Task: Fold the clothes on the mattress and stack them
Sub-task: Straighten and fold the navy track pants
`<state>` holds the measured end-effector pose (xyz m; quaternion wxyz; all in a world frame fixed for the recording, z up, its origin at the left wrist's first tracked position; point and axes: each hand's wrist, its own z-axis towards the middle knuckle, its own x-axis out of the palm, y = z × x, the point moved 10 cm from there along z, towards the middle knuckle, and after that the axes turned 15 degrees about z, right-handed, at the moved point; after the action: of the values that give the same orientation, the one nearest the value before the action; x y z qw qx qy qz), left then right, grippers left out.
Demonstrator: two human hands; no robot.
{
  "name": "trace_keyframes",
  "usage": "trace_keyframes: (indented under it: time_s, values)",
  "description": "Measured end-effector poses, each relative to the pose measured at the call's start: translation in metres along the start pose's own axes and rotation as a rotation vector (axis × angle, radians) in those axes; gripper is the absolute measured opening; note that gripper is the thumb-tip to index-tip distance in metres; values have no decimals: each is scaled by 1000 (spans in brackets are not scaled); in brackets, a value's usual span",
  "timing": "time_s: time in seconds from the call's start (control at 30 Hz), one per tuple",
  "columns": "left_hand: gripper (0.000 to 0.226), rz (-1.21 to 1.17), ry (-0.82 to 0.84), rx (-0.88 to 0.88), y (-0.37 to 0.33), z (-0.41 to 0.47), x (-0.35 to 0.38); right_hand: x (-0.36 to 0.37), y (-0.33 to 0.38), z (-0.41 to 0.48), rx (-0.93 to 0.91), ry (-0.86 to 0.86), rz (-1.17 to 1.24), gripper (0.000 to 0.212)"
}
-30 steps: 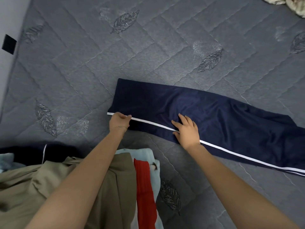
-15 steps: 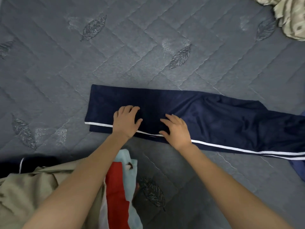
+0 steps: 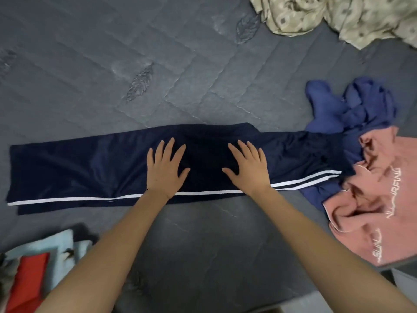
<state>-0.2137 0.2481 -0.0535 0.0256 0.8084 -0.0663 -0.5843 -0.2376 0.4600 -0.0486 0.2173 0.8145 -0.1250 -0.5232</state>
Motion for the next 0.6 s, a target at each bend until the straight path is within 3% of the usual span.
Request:
trace_keyframes:
  time_s: [0.3, 0.6]
  values:
    - [71, -14, -5, 123, -162, 41, -11, -96, -161, -2, 136, -103, -31, 74]
    - [69, -63, -58, 220, -264, 67, -23, -122, -251, 5, 247, -72, 54, 83]
